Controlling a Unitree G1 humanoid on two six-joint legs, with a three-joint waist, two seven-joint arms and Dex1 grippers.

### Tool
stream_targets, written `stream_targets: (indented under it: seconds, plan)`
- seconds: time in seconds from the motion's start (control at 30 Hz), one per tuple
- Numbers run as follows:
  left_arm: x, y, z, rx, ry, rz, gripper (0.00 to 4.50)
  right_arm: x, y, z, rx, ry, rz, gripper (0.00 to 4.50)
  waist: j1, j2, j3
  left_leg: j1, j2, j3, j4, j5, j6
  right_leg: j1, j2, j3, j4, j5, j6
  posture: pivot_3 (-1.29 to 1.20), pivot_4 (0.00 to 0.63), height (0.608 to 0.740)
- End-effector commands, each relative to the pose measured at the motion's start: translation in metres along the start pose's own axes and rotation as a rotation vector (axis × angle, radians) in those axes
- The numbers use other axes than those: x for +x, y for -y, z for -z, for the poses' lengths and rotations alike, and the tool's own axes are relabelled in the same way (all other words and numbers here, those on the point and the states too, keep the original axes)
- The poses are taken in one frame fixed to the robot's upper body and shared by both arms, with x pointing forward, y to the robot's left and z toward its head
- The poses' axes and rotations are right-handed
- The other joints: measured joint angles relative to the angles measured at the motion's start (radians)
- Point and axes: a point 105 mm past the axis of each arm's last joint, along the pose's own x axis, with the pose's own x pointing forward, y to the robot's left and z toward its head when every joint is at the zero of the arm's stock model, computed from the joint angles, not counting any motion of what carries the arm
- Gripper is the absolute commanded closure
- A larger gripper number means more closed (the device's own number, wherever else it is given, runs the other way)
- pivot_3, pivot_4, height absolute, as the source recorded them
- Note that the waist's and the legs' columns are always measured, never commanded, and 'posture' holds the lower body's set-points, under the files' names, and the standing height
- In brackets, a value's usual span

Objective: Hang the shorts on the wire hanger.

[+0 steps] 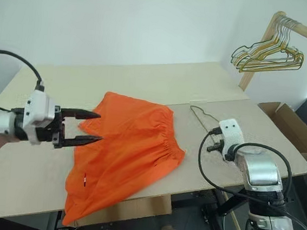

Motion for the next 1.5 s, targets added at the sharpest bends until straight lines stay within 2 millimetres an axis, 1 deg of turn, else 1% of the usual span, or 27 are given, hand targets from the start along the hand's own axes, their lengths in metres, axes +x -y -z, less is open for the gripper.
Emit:
stream_targets:
  seconds: [0.03,0.07,0.1,0.13,0.23,0.3,0.4,0.47,0.53,0.67,0.73,0.87,0.97,1.1,1.2,1.3,1.4,1.43,1.5]
  plan:
    - [0.012,-0.028,-0.014,-0.084,0.081,-0.089,1.48,-0.022,-0.001,-0.052,-0.342,0.309,0.082,4.42,0.0,0.0,0.0,0.0,-0.001,0.0,0.0,0.0,0.0,0.0,0.0,0.0,0.0,0.0,0.0,-0.24,0.023,0.74]
    - [0.015,-0.036,-0.017,-0.11,0.102,-0.098,1.31,-0.026,-0.007,-0.055,-0.416,0.348,0.065,4.47,-0.003,0.0,0.0,0.0,-0.001,0.0,0.0,0.0,0.0,0.0,0.0,0.0,-0.001,0.0,0.001,-0.24,0.021,0.74]
    - [0.017,-0.04,-0.018,-0.125,0.111,-0.101,1.13,-0.027,-0.011,-0.056,-0.453,0.366,0.052,4.5,-0.011,-0.001,0.0,0.0,-0.001,0.0,0.0,0.0,0.0,0.0,0.0,0.0,-0.001,0.0,0.001,-0.25,0.018,0.74]
    - [0.018,-0.044,-0.021,-0.14,0.129,-0.082,0.96,-0.031,-0.017,-0.057,-0.539,0.414,0.033,4.5,-0.023,-0.001,-0.001,0.0,-0.001,0.0,0.0,0.0,0.0,0.0,0.0,0.0,-0.001,0.0,0.001,-0.26,0.014,0.74]
    - [0.02,-0.061,-0.028,-0.16,0.149,-0.058,0.05,-0.047,-0.038,-0.058,-0.794,0.567,-0.029,4.5,-0.043,-0.001,-0.001,0.0,-0.001,0.0,0.0,0.0,0.0,0.0,0.0,0.0,-0.001,0.0,0.001,-0.27,0.009,0.74]
    - [0.021,-0.071,-0.028,-0.154,0.14,-0.066,0.02,-0.055,-0.046,-0.057,-0.926,0.644,-0.056,4.5,-0.059,-0.001,-0.001,0.0,-0.001,0.001,0.0,0.0,-0.001,0.001,0.0,0.0,-0.001,0.0,0.001,-0.29,0.004,0.74]
    - [0.023,-0.079,-0.024,-0.159,0.12,-0.046,0.02,-0.06,-0.048,-0.056,-1.088,0.723,-0.049,4.5,-0.092,-0.001,-0.001,0.002,-0.001,0.001,0.001,0.001,-0.001,0.003,0.0,0.0,-0.001,0.001,0.002,-0.3,0.0,0.74]
    - [0.026,-0.08,-0.015,-0.139,0.074,0.002,0.02,-0.062,-0.046,-0.057,-1.198,0.774,-0.036,4.5,-0.11,-0.001,-0.001,0.004,-0.001,0.001,0.001,0.001,-0.001,0.006,0.0,0.0,-0.002,0.0,0.002,-0.31,0.0,0.74]
    - [0.031,-0.083,-0.004,-0.126,0.02,0.001,0.02,-0.064,-0.043,-0.06,-1.265,0.826,-0.024,4.5,-0.128,-0.001,-0.001,0.006,-0.001,0.001,0.001,0.001,-0.001,0.008,0.0,0.0,-0.002,0.0,0.002,-0.32,0.0,0.74]
    - [0.038,-0.079,0.01,-0.165,-0.03,0.114,0.02,-0.065,-0.037,-0.069,-1.334,0.881,0.01,4.5,-0.161,-0.002,-0.001,0.006,-0.001,0.001,0.001,0.001,-0.001,0.008,0.0,0.0,-0.002,0.0,0.002,-0.33,0.0,0.74]
    - [0.042,-0.079,0.016,-0.172,-0.058,0.14,0.02,-0.066,-0.036,-0.072,-1.349,0.906,0.016,4.5,-0.176,-0.002,-0.001,0.006,-0.001,0.0,0.001,0.001,-0.001,0.008,0.0,0.0,-0.002,0.0,0.002,-0.33,0.0,0.74]
    - [0.052,-0.077,0.027,-0.165,-0.105,0.205,0.02,-0.069,-0.039,-0.08,-1.374,0.962,0.019,4.5,-0.191,-0.002,-0.002,0.006,-0.001,0.0,0.001,0.001,-0.001,0.009,0.0,0.0,-0.001,0.0,0.003,-0.34,0.0,0.74]
    - [0.058,-0.078,0.032,-0.18,-0.121,0.233,0.02,-0.071,-0.042,-0.084,-1.377,0.992,0.017,4.5,-0.207,-0.002,-0.002,0.007,-0.001,0.0,0.001,0.001,-0.001,0.009,0.0,0.001,-0.001,0.0,0.003,-0.34,0.0,0.74]
    - [0.061,-0.069,0.04,-0.166,-0.161,0.313,0.02,-0.072,-0.043,-0.089,-1.379,1.008,0.031,4.5,-0.226,-0.002,-0.002,0.007,-0.001,0.0,0.001,0.001,-0.001,0.009,0.0,0.001,0.0,0.0,0.003,-0.35,0.0,0.74]
    - [0.062,-0.067,0.046,-0.147,-0.193,0.32,0.58,-0.072,-0.043,-0.092,-1.379,1.018,0.041,4.5,-0.237,-0.002,-0.002,0.007,-0.001,0.0,0.001,0.001,-0.001,0.009,0.0,0.001,0.0,0.0,0.003,-0.35,0.0,0.74]
    - [0.061,-0.069,0.047,-0.142,-0.199,0.312,1.51,-0.073,-0.043,-0.093,-1.38,1.024,0.043,4.5,-0.243,-0.002,-0.002,0.007,-0.001,0.0,0.001,0.001,-0.001,0.009,0.0,0.001,0.001,0.0,0.004,-0.35,0.0,0.74]
    - [0.061,-0.07,0.046,-0.142,-0.193,0.307,2.54,-0.072,-0.043,-0.092,-1.381,1.023,0.042,4.5,-0.243,-0.002,-0.002,0.008,-0.001,0.0,0.001,0.001,-0.001,0.009,0.0,0.001,0.001,0.0,0.004,-0.34,0.0,0.74]
    - [0.06,-0.071,0.045,-0.142,-0.188,0.304,2.79,-0.072,-0.043,-0.092,-1.383,1.025,0.04,4.5,-0.243,-0.002,-0.002,0.008,-0.001,0.0,0.001,0.001,-0.001,0.009,0.0,0.001,0.002,0.0,0.004,-0.34,0.0,0.74]
    - [0.06,-0.072,0.044,-0.141,-0.183,0.298,3.44,-0.071,-0.044,-0.092,-1.386,1.026,0.036,4.5,-0.243,-0.002,-0.002,0.008,-0.001,0.0,0.001,0.001,-0.001,0.009,0.0,0.001,0.002,0.0,0.004,-0.34,0.0,0.74]
